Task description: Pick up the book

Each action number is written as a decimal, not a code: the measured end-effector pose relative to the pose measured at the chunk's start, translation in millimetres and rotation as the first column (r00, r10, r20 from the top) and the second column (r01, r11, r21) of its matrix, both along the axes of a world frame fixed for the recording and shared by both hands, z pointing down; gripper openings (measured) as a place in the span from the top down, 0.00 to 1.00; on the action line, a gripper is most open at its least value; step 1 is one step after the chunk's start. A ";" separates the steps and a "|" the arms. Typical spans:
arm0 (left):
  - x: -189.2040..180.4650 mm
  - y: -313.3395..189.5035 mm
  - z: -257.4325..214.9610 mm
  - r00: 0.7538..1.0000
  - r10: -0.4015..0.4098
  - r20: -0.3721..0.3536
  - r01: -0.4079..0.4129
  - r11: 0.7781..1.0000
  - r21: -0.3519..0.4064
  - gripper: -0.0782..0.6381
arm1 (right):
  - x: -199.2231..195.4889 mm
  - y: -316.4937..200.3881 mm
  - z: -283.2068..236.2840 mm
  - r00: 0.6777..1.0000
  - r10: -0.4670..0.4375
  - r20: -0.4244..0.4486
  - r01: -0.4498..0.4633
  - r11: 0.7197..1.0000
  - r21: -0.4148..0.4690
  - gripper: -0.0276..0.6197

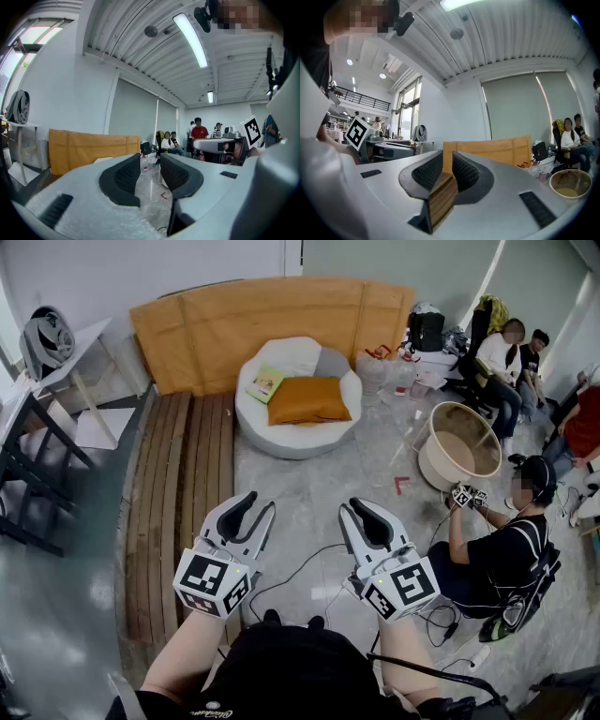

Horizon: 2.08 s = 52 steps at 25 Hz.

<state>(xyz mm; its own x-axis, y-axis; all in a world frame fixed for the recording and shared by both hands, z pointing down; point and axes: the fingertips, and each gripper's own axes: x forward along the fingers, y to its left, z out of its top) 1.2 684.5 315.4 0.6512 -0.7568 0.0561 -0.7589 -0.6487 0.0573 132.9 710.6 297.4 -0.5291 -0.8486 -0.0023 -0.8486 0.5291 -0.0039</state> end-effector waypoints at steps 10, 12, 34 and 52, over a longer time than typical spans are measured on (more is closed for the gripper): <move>15.2 -2.5 2.0 1.000 -0.012 0.012 0.012 1.000 -0.007 0.70 | 17.2 -2.8 1.0 0.999 -0.009 0.039 0.009 1.000 0.003 0.85; 21.0 -1.1 2.0 1.000 -0.018 0.015 0.018 1.000 -0.006 0.70 | 22.9 -1.5 2.8 0.999 -0.016 0.038 0.016 1.000 0.003 0.85; 24.7 -21.6 1.7 0.988 -0.155 0.010 0.155 0.988 -0.007 0.70 | 51.7 -43.3 3.7 0.995 -0.098 0.017 0.098 0.995 0.005 0.85; -82.1 -271.7 6.4 0.985 -0.148 -0.090 0.146 0.989 -0.023 0.70 | -59.3 -288.6 -4.7 0.991 -0.091 -0.099 0.089 0.996 -0.031 0.85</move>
